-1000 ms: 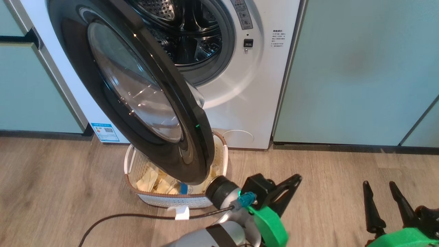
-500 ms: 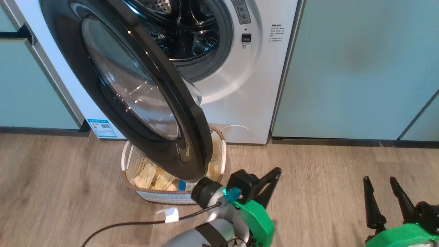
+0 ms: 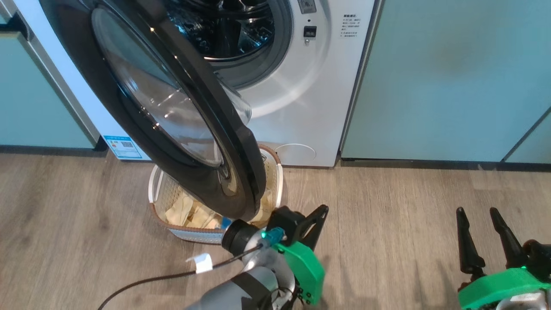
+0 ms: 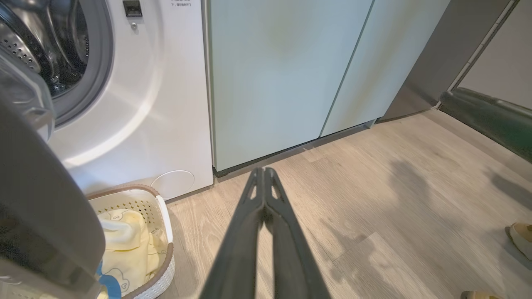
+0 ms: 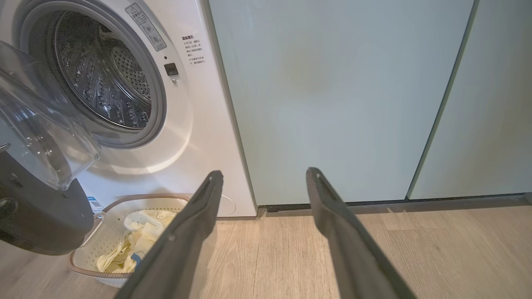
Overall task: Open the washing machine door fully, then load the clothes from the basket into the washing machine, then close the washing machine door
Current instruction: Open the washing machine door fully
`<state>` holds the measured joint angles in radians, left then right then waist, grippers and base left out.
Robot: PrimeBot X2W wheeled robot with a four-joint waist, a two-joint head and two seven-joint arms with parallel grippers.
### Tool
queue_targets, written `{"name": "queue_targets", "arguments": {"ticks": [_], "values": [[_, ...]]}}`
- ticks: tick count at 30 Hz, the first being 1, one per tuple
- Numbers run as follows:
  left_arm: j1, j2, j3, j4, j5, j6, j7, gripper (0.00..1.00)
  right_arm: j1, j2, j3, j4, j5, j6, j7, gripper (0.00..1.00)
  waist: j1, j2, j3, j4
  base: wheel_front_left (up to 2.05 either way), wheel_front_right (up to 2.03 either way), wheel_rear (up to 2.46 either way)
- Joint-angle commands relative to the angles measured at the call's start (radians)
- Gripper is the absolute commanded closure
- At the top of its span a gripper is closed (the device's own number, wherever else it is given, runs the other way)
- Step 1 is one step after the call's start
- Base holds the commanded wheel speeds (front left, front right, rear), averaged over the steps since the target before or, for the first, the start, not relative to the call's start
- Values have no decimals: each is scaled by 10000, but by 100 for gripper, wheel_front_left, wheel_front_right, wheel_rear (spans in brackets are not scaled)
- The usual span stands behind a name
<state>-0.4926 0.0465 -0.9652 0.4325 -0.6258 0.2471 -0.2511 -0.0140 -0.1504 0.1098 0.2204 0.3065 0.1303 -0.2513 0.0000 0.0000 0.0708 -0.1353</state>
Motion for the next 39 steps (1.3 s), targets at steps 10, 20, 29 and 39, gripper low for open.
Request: {"name": "queue_targets", "arguments": {"ticks": [10, 20, 29, 39], "values": [[-513, 37, 1476, -243, -244, 113, -106, 100, -511, -169, 246, -317, 5, 4, -105, 0, 0, 0, 256, -37, 0, 0, 0], [-700, 37, 2093, -258, -232, 223, -106, 100, -589, -168, 246, -331, 3, 4, -105, 0, 0, 0, 478, 48, 0, 0, 0], [-648, 37, 2473, -329, -202, 488, -106, 100, -574, -146, 290, -287, -11, 4, -105, 0, 0, 0, 439, 204, 0, 0, 0], [-440, 37, 2529, -268, -280, 603, -107, 100, -482, -227, 354, -223, 14, 4, -105, 0, 0, 0, 193, 432, 0, 0, 0]]}}
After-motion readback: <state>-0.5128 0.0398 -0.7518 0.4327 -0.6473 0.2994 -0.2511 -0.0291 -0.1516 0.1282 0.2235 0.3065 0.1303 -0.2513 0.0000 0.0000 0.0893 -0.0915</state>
